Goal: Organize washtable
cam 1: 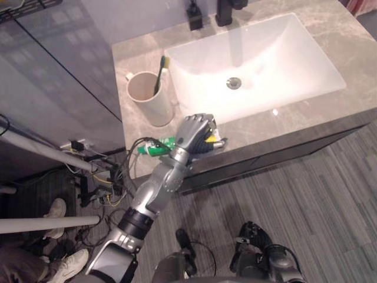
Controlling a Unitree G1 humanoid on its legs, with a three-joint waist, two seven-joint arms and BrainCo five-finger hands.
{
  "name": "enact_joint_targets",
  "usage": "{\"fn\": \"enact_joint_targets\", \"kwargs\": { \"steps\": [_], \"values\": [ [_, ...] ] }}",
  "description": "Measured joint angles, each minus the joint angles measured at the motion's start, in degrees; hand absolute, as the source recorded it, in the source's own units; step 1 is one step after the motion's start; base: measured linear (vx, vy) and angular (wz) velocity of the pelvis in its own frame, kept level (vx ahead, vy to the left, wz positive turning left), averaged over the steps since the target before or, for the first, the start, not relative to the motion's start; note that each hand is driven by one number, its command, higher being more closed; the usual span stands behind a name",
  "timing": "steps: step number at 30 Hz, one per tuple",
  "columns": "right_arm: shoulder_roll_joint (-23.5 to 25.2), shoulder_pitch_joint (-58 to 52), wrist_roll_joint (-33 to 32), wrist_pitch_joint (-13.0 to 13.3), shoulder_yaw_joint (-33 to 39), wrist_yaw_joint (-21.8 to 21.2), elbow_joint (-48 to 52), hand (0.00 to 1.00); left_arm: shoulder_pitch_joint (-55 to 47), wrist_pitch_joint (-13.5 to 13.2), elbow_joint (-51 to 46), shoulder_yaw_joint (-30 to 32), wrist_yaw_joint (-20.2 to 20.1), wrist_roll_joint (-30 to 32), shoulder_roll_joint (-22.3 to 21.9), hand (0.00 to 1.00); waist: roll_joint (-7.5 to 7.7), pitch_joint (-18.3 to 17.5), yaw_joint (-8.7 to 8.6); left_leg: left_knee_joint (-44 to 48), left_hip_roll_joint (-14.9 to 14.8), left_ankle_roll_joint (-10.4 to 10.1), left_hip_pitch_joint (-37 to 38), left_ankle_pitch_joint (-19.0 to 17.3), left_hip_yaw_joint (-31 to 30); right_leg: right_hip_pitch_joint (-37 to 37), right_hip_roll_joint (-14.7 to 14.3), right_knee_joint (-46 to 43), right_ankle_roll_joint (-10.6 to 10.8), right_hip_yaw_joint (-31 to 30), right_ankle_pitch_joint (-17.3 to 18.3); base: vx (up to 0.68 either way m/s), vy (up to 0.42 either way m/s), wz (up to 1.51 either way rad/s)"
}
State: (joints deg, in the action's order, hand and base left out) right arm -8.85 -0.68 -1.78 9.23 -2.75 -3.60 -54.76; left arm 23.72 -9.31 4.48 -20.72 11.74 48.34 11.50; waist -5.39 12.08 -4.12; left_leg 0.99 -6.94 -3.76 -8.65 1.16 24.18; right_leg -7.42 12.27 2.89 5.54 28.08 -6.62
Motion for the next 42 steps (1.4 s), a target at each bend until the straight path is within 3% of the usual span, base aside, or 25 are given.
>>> {"fn": "enact_joint_targets", "kwargs": {
  "steps": [15,20,30,42],
  "values": [
    [-0.5,0.0,-0.4,1.6,-0.2,1.1,0.0,0.00,-0.9,-1.3,-1.5,-0.3,3.7,-0.6,1.5,1.00,-0.88,0.5,-0.14,0.5,0.0,0.0,0.0,0.0,-0.3,0.1,0.4,-0.8,0.2,0.2,0.4,0.00,0.001,0.00],
    [-0.6,0.0,-0.4,1.6,-0.5,1.1,-0.2,0.00,-4.0,-2.2,-6.6,-2.1,3.4,-3.4,3.8,1.00,-0.89,0.5,0.05,1.0,0.1,0.0,0.0,0.0,-0.5,0.5,0.8,-0.9,0.2,0.4,0.4,0.00,0.000,0.00],
    [-0.7,0.0,-0.4,1.7,-0.7,1.1,-0.5,0.00,-4.6,-4.6,-18.7,-3.7,3.7,-8.5,4.3,1.00,-0.99,0.4,0.20,1.1,0.2,0.0,0.4,0.0,-0.9,1.2,0.8,-1.1,0.2,1.0,0.4,-0.01,0.002,0.03],
    [-1.1,0.2,-0.4,1.7,-2.4,1.1,-0.7,0.00,-1.6,-4.8,-23.0,-3.9,5.0,-10.6,2.7,1.00,-1.31,0.2,0.40,1.1,0.9,0.0,0.4,0.0,-1.5,1.5,1.1,-1.2,0.2,1.4,0.4,0.00,0.005,0.01]
  ]
}}
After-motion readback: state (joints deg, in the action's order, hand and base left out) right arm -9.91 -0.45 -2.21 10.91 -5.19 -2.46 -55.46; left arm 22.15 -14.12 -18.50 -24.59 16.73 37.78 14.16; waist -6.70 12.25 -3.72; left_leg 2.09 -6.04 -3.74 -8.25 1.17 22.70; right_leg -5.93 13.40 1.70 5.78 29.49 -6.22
